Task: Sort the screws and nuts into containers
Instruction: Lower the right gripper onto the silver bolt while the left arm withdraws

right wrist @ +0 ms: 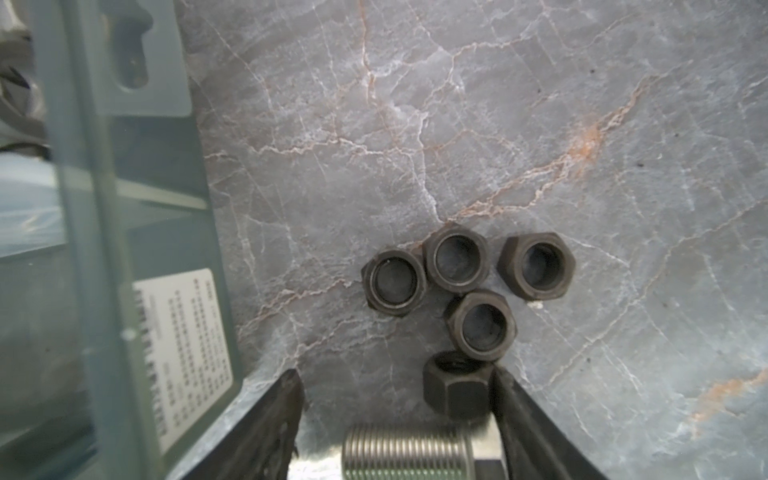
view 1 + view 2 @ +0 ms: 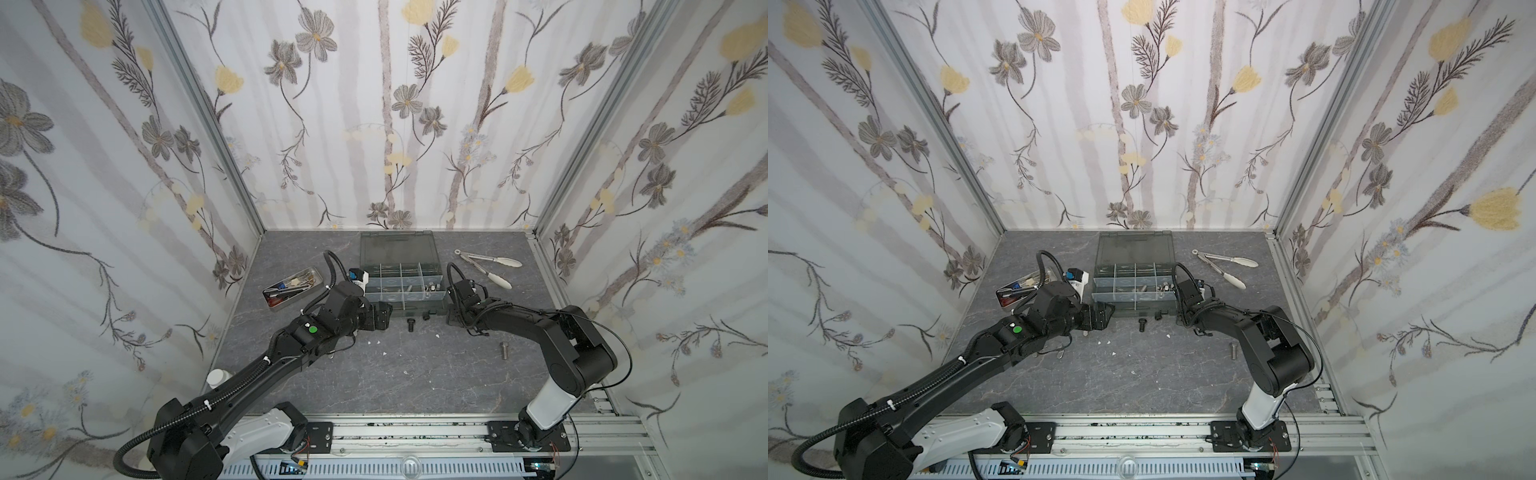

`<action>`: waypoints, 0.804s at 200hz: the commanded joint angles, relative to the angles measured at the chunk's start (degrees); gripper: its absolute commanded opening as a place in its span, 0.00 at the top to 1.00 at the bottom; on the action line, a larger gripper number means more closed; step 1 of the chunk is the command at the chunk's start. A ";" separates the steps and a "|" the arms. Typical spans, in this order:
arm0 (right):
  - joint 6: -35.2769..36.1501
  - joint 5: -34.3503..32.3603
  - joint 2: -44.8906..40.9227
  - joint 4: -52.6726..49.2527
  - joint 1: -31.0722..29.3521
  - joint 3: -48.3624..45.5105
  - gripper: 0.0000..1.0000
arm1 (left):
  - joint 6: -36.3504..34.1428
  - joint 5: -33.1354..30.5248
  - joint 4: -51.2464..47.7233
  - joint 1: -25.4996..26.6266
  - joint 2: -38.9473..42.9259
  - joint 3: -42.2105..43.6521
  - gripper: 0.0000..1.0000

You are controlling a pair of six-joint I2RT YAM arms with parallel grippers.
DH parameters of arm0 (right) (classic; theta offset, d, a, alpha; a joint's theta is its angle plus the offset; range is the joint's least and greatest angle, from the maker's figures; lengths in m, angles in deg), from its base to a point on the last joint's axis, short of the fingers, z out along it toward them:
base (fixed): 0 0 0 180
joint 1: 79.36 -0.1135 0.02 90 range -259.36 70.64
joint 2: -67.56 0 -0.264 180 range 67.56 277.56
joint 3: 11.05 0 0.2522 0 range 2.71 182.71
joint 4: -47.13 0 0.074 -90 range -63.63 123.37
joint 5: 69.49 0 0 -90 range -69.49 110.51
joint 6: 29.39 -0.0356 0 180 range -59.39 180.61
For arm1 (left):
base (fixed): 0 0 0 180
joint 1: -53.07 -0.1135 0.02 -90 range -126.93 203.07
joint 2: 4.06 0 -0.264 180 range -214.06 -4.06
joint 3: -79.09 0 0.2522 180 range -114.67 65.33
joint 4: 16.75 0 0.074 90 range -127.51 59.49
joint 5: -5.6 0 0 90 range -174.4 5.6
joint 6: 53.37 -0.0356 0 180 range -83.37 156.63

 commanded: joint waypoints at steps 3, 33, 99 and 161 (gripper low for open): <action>-0.62 -0.80 0.18 -0.89 -0.06 -0.27 0.36 | -0.47 -0.75 0.11 0.00 0.47 0.22 0.00; -0.73 -0.90 -0.09 -0.91 -0.14 -1.01 0.47 | -0.25 -0.49 -0.02 0.00 0.89 0.42 0.00; -0.87 -0.97 -2.89 -1.66 -0.30 -1.89 0.64 | 0.72 0.98 -0.63 -0.04 3.23 0.75 0.00; -0.47 -0.82 -5.48 -3.53 -0.50 -1.02 0.57 | 1.38 0.63 -0.77 -0.17 4.86 1.95 0.00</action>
